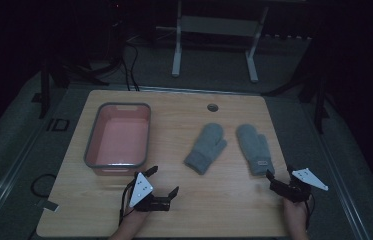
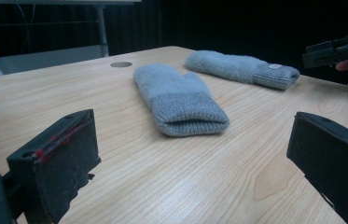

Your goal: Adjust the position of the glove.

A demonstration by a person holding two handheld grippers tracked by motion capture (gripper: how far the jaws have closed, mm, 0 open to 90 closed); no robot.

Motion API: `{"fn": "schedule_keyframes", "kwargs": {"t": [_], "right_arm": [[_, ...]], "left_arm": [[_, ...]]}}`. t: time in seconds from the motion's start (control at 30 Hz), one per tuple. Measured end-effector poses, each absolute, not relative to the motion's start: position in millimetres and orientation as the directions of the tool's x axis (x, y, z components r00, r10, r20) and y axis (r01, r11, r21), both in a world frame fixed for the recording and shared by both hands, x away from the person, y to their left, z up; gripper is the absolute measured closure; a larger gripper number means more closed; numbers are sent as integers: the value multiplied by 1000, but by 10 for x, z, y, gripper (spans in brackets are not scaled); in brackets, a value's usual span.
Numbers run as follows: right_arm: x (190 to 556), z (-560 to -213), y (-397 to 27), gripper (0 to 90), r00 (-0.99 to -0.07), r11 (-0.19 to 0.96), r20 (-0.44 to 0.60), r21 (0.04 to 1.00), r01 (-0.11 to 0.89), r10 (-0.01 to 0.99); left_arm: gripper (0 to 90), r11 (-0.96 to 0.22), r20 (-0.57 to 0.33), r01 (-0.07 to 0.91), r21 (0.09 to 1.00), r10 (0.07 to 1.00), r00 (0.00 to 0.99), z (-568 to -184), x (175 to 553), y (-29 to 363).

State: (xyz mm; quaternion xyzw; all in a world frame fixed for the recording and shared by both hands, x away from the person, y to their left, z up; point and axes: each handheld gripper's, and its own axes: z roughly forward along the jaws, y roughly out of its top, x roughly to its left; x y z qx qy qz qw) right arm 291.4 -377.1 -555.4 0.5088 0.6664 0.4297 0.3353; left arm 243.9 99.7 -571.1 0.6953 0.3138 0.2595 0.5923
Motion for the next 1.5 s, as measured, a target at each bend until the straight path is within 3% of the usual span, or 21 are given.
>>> {"fn": "schedule_keyframes", "kwargs": {"t": [0.4, 0.77, 1.07, 1.4, 1.5], "right_arm": [[2969, -5508, -3654, 139, -322, 170, -2, 852, 495, 947], [3115, -5198, -3629, 144, -325, 155, 9, 866, 475, 946], [3322, -5003, -3477, 143, -421, 179, 41, 864, 470, 906], [3591, -4889, -3107, 143, -478, 248, -6, 861, 444, 878], [3695, -4892, -2919, 144, -542, 300, -14, 845, 443, 840]], "left_arm": [[24, -96, -20, 135, 986, 742, 670, -5711, 2444, 998], [24, -96, -19, 133, 986, 740, 672, -5711, 2439, 1001], [24, -93, -22, 135, 986, 742, 670, -5711, 2441, 1005], [24, -92, -23, 136, 986, 741, 671, -5711, 2440, 1005], [24, -92, -23, 136, 986, 741, 672, -5711, 2439, 1004]]}}
